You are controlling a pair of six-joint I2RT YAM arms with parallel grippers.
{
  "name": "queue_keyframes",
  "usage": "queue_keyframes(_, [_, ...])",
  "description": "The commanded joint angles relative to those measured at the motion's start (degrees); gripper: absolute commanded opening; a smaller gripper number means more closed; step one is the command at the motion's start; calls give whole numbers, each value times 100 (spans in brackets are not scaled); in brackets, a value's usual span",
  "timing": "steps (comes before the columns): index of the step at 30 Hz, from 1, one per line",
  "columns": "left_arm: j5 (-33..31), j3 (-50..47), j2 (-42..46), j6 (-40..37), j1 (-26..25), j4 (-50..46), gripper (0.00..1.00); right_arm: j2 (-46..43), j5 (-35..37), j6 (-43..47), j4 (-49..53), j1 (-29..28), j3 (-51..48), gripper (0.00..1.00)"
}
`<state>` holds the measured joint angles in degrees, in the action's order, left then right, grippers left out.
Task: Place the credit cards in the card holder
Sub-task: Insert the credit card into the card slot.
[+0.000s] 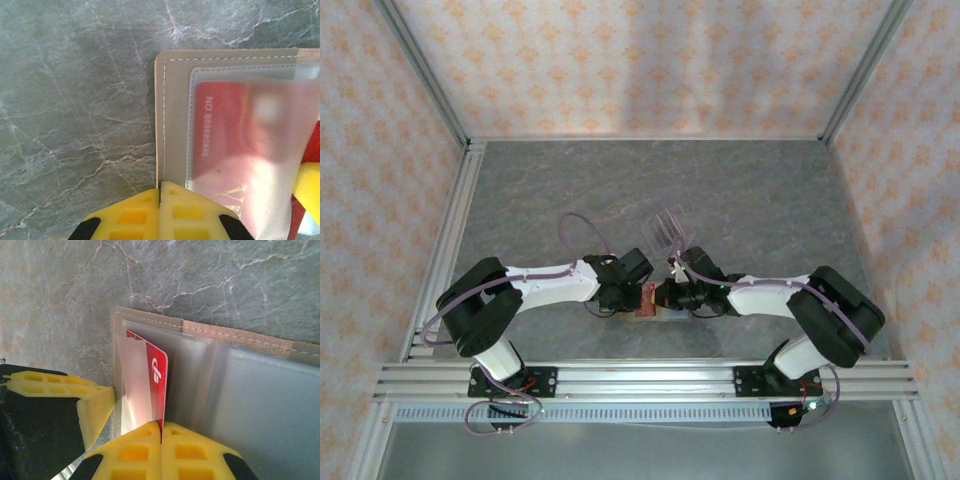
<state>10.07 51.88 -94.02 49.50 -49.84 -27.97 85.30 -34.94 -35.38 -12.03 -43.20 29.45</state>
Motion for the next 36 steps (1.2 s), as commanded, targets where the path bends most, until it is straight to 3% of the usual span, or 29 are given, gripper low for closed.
queue_keyframes(1, [-48,-116,34,102,-21,63,0,83,56,-106,-52,-87,105,0])
queue_keyframes(7, [-65,-108,46,124,-36,68,0,54,40,-163,-90,-83,52,2])
queue_keyframes(16, [-140,-101,112,90,-38,-41,0,-114,-77,-158,523,-83,377,25])
queue_keyframes(19, [-167,-73,129,61,-36,-102,0,-127,-120,75,1137,-83,691,28])
queue_keyframes(29, [-211,-35,158,4,-25,-184,0,-731,673,456,2323,-83,1049,41])
queue_keyframes(36, [-213,-54,208,3,-25,-209,0,-1041,1585,1059,3673,-83,1528,39])
